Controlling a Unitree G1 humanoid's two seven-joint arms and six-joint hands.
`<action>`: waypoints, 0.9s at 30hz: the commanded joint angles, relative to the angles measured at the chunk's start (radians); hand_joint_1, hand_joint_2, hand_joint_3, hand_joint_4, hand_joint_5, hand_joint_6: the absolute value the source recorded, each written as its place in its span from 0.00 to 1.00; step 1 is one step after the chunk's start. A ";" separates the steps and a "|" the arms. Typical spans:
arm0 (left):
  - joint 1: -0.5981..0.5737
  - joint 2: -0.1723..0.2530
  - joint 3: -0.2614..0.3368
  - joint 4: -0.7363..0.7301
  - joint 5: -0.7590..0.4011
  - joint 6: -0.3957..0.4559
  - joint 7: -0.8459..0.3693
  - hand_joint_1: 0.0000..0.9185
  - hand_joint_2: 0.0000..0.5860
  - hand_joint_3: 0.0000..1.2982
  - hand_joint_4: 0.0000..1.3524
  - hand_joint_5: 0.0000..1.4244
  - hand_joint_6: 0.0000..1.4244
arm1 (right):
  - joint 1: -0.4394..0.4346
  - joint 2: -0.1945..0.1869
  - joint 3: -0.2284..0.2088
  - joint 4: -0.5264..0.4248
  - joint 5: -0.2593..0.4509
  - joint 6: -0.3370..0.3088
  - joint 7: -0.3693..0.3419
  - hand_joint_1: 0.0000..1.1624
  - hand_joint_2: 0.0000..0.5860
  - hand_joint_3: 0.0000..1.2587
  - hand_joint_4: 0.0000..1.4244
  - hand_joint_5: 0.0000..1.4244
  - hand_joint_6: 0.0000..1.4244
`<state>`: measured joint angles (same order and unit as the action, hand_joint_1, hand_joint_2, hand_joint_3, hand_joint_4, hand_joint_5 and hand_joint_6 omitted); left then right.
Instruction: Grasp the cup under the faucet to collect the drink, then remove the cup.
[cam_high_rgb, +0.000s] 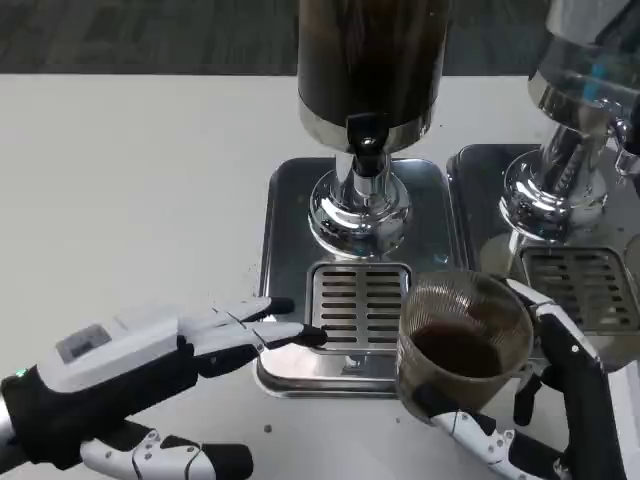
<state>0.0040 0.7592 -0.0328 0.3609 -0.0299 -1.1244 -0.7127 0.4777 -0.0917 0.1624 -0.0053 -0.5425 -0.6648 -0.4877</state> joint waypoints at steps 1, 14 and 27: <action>0.018 0.023 -0.004 -0.025 -0.024 -0.007 0.014 0.00 0.29 0.08 0.00 0.00 0.03 | 0.009 -0.001 -0.004 -0.045 0.009 -0.051 -0.002 0.65 0.34 0.51 0.53 0.62 0.88; 0.029 0.031 0.000 -0.034 -0.031 -0.004 0.020 0.00 0.30 0.08 0.00 0.00 0.03 | 0.023 -0.002 -0.010 -0.062 0.006 -0.053 0.000 0.66 0.33 0.52 0.54 0.64 0.88; 0.027 0.032 0.006 -0.032 -0.020 -0.004 0.024 0.00 0.30 0.08 0.00 0.00 0.03 | 0.019 0.000 -0.018 -0.062 0.009 -0.052 0.003 0.65 0.34 0.53 0.54 0.64 0.89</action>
<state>0.0288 0.7764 -0.0325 0.3344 -0.0427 -1.1250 -0.7057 0.5076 -0.0942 0.1505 -0.0392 -0.5438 -0.6700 -0.4784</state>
